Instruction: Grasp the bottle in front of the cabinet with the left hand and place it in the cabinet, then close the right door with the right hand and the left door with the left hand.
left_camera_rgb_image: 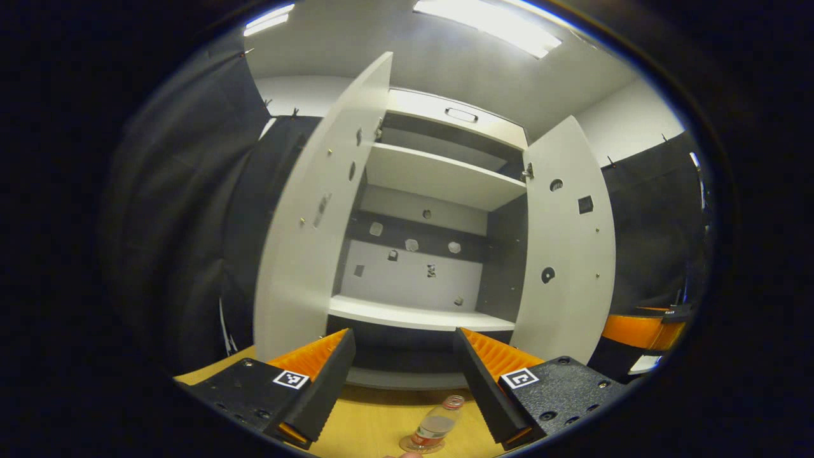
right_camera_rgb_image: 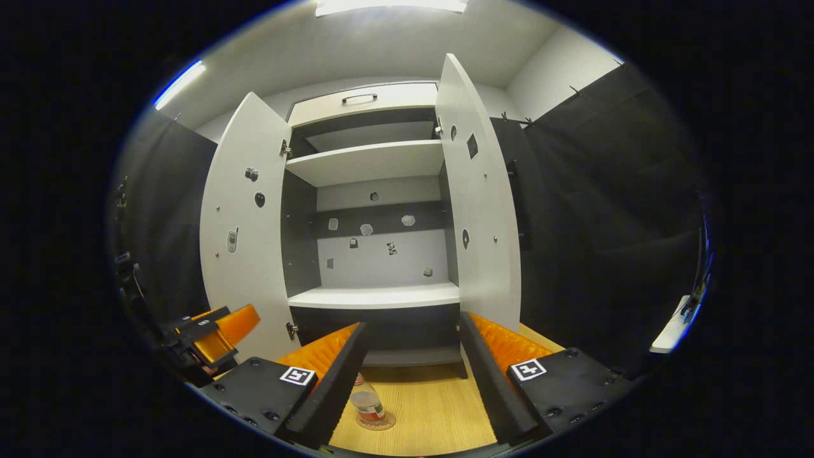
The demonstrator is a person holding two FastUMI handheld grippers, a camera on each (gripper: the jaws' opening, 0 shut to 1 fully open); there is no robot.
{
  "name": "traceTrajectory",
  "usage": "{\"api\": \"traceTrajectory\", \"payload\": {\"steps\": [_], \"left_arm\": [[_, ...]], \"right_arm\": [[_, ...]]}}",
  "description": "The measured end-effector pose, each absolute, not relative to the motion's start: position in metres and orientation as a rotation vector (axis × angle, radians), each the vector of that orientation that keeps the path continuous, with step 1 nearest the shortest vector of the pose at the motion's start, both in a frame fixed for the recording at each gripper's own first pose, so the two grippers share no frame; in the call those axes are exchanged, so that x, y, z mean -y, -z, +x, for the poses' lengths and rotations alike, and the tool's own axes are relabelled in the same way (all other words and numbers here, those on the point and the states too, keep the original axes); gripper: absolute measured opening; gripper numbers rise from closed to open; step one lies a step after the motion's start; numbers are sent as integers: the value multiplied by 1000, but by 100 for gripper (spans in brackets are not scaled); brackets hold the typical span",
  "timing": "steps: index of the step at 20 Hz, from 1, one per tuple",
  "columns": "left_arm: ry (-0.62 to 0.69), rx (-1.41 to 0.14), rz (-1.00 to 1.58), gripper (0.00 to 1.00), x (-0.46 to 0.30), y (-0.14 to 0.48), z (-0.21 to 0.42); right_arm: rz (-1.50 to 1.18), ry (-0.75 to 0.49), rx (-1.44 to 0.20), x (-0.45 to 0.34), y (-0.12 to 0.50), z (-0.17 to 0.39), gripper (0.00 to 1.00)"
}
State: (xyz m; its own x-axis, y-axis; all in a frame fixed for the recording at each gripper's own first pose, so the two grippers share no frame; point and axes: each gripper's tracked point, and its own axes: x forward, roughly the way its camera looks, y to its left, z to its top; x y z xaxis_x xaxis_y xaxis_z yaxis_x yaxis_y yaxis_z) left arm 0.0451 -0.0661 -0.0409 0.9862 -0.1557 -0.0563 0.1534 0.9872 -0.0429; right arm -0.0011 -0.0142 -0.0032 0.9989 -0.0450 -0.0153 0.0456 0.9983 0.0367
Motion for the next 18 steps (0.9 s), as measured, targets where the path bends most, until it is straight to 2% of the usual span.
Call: {"api": "traceTrajectory", "payload": {"steps": [2, 6, 11, 16, 18], "left_arm": [[212, -126, -25, 92, 95, 81, 60], [298, -213, 11, 95, 137, 161, 77], [292, -290, 83, 95, 140, 243, 83], [306, -356, 98, 93, 135, 302, 64], [301, -373, 105, 95, 133, 316, 60]], "right_arm": [[25, 65, -30, 22, 5, -4, 95], [-4, 132, -35, 46, 5, -13, 96], [-12, 199, -68, 68, 16, -23, 96], [-20, 205, -93, 68, 24, -23, 96], [-25, 196, -96, 64, 25, -21, 96]]}}
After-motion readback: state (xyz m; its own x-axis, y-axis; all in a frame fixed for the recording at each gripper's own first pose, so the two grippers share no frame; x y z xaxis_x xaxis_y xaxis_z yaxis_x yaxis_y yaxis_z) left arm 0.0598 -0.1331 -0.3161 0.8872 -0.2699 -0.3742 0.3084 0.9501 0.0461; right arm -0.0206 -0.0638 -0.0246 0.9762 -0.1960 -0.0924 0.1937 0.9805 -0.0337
